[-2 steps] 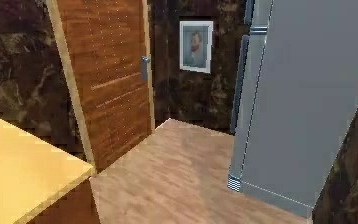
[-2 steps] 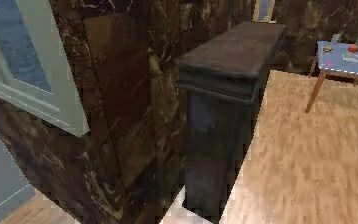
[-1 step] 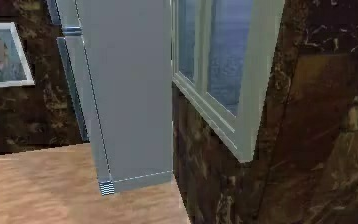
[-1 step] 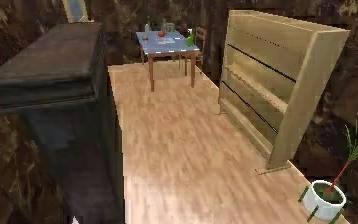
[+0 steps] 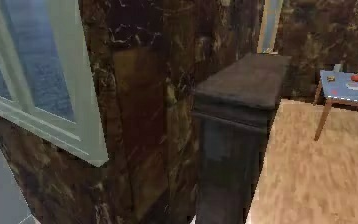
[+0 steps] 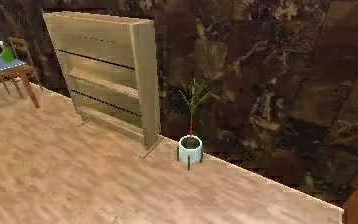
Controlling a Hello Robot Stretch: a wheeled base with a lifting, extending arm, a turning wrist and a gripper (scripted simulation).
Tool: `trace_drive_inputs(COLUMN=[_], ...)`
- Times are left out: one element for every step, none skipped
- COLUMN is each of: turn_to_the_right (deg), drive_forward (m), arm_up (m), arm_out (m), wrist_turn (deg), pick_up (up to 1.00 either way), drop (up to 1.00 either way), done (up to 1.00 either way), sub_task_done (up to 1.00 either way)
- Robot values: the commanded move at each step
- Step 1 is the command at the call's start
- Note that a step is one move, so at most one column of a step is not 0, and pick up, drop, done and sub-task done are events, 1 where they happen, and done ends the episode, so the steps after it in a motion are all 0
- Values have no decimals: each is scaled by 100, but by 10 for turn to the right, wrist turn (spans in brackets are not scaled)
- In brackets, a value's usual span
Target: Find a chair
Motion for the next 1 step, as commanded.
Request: trace_drive_inputs(turn_to_the_right=[450], drive_forward=[0], arm_up=[0], arm_out=[0], wrist_turn=[0], pick_up=[0], drop=[0], done=[0], sub_task_done=[0])
